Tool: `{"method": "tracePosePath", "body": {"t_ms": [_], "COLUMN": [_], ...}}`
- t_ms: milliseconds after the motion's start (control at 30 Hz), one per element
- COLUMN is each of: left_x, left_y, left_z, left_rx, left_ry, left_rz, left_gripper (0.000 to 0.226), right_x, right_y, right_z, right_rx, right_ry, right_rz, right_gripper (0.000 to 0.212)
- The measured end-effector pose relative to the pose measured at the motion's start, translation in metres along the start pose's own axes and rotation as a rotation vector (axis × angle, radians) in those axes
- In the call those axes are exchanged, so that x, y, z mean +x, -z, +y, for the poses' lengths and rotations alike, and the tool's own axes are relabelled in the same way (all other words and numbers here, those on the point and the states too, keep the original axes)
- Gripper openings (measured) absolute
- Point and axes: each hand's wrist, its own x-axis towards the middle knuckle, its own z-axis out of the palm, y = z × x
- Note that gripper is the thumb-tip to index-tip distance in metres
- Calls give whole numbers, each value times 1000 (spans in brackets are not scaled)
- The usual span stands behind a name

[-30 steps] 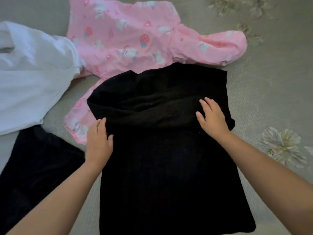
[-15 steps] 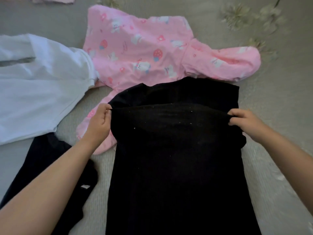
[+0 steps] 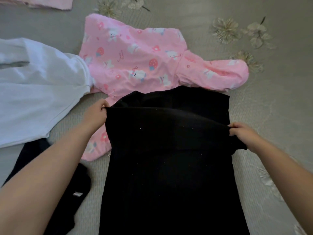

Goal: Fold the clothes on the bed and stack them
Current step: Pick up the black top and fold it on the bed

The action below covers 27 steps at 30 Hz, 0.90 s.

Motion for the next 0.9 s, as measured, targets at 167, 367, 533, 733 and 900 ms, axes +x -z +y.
{"method": "tracePosePath", "body": {"t_ms": [167, 367, 533, 733, 900], "left_x": [-1, 25, 44, 11, -67], "left_y": [-4, 22, 24, -12, -65], "left_z": [17, 16, -4, -12, -1], "left_rx": [-820, -21, 726, 652, 593], "left_ry": [119, -251, -246, -154, -721], "left_rz": [-136, -114, -343, 140, -122], "left_gripper": [37, 28, 26, 36, 48], "right_x": [4, 10, 20, 45, 48], "right_y": [4, 6, 1, -11, -22], "right_z": [8, 3, -14, -26, -14], "right_rx": [-185, -137, -63, -217, 8], "right_ry": [-27, -24, 14, 173, 246], "right_rz": [49, 32, 3, 103, 229], "right_gripper": [27, 28, 26, 34, 45]}}
